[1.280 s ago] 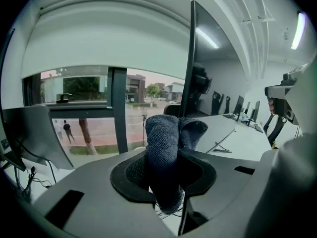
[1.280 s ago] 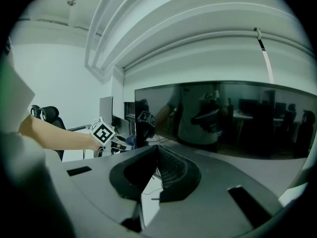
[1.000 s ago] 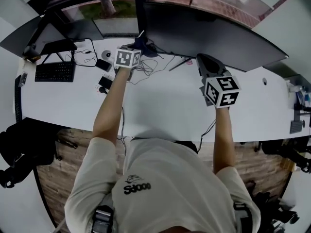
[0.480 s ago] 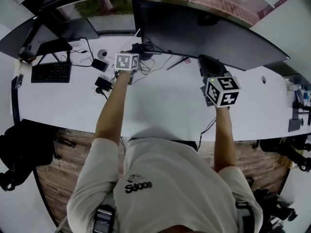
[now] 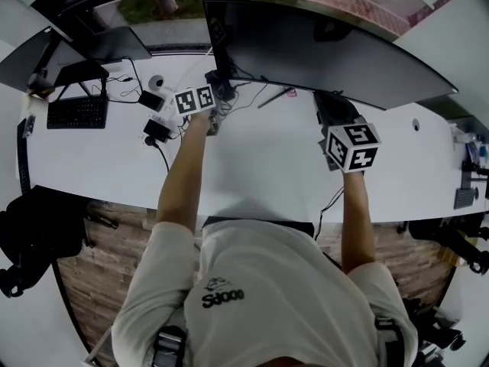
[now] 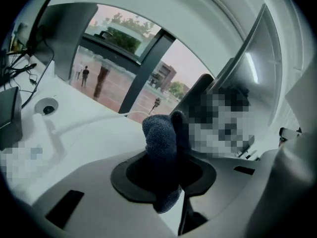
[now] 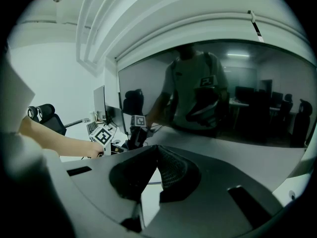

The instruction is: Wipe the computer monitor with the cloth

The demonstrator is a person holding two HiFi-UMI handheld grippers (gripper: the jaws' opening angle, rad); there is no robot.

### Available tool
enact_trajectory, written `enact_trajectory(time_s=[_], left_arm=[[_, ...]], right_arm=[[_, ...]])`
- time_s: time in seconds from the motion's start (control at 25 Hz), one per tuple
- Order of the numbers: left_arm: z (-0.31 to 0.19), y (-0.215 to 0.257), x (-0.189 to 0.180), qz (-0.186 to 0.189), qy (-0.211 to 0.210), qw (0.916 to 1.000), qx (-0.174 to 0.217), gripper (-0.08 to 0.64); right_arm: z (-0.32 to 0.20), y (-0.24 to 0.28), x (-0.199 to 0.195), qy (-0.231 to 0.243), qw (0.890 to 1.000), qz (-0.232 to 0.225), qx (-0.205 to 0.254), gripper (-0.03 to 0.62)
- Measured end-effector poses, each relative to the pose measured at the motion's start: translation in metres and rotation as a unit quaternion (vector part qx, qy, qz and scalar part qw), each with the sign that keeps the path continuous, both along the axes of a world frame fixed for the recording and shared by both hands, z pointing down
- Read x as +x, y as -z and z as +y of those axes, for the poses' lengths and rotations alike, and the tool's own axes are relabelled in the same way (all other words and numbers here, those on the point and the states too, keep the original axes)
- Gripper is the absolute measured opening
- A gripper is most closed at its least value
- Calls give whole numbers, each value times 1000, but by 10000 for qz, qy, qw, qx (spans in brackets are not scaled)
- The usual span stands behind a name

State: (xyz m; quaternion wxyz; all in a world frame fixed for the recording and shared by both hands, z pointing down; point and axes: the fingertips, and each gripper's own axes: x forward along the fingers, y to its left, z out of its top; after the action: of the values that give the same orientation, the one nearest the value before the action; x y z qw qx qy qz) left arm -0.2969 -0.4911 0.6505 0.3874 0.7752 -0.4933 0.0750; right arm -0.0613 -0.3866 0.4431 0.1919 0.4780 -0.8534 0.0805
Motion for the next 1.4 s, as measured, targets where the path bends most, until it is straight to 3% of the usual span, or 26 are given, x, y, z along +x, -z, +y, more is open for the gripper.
enact_trajectory(time_s=[0.12,0.2,0.32,0.4,0.52,0.76,1.0,1.16,1.4], left_arm=[[1,0,4,15,405,9992,-26,109],[3,1,8,227,731,9970,-76,107],[5,1,15,750,1177,9902,-49,107],[4,1,21,1305,1500,9800,-6,106],[4,1,34,1725,1644,9711,120,106],[10,1,81,1833,1382,9729,279,106],[15,-1,123,1933,1559,9681,324,106],[15,-1,152,2058,1663,9635,401,106],[18,-2,203,2036,1678,9634,471,106]], right_arm=[[4,-7,11,108,9999,34,-45,6],[8,-11,23,165,9998,23,-96,6],[12,-16,46,211,9996,-12,-185,6],[13,-22,63,225,9994,-15,-254,6],[15,-36,87,174,9991,-29,-380,6],[19,-49,123,139,9990,-87,-407,6],[33,-48,169,273,9992,113,-287,6],[34,-45,202,241,9993,-26,-283,6],[27,-45,250,247,9994,-98,-237,6]])
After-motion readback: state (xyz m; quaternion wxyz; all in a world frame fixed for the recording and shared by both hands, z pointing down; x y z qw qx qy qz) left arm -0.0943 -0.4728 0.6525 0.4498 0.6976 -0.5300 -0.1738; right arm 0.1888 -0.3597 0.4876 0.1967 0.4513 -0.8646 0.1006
